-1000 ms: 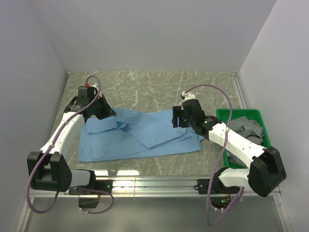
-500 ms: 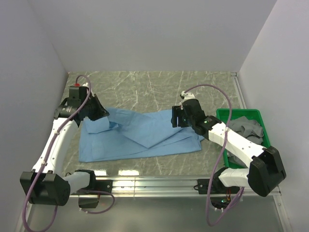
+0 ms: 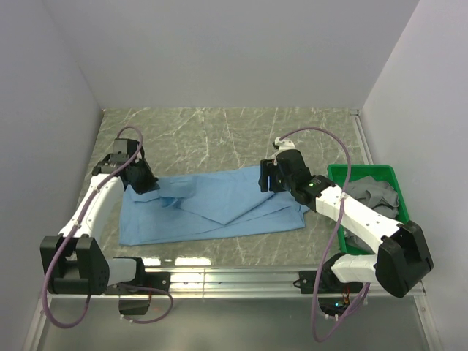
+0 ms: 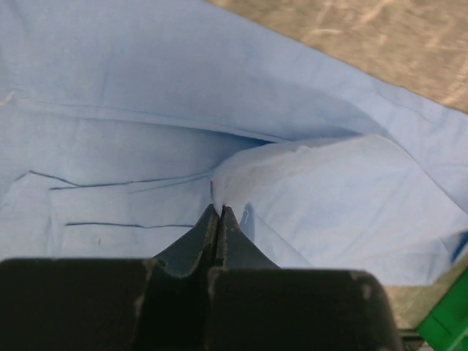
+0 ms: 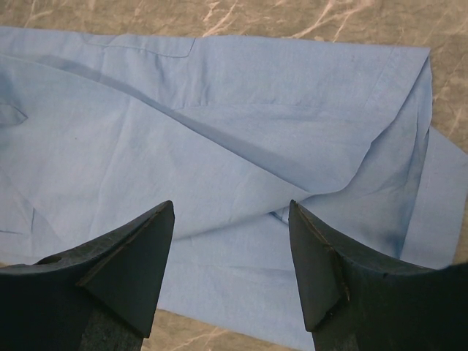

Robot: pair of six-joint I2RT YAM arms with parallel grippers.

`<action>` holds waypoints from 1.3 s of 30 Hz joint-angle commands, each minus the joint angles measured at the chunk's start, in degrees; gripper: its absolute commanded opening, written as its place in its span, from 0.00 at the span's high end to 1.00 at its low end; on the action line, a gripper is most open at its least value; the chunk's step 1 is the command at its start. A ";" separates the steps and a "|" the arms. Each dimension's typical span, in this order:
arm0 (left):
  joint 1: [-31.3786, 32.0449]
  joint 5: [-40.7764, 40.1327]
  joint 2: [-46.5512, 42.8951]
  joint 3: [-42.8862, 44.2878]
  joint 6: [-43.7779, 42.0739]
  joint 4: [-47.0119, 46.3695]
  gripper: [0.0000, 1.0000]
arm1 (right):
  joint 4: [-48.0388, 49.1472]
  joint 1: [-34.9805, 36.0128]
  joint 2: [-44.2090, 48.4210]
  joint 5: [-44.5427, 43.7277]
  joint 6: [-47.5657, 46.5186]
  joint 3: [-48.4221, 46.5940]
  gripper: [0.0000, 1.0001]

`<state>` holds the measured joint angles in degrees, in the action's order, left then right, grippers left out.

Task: Fold and stack the long sleeve shirts
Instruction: Fold the shirt

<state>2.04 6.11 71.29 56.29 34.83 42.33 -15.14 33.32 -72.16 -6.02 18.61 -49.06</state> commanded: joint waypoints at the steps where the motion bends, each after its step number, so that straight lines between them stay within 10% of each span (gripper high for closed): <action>1: -0.72 -3.03 0.95 -0.57 0.59 -2.86 0.98 | 2.65 -0.36 -0.26 -1.36 0.11 0.72 0.29; 25: -1.69 -4.43 -4.49 5.15 -0.29 10.33 0.92 | 4.50 -0.45 -0.79 0.84 -0.33 0.89 0.29; 33: -1.87 -15.51 1.48 3.30 -0.90 6.19 0.70 | 4.24 -0.45 -0.52 -0.92 -0.07 0.89 0.27; 37: -3.36 -14.11 0.44 1.99 -0.38 3.56 0.15 | 5.11 -0.45 -0.61 0.47 -0.15 1.24 0.27; 39: -3.45 -11.92 -0.79 0.58 0.24 2.15 0.05 | 6.34 -0.45 -1.05 2.15 0.02 1.42 0.27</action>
<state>-1.23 -6.33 73.10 58.30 34.41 47.97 -12.36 33.30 -73.25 -4.97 18.44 -48.29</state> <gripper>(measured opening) 0.913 0.728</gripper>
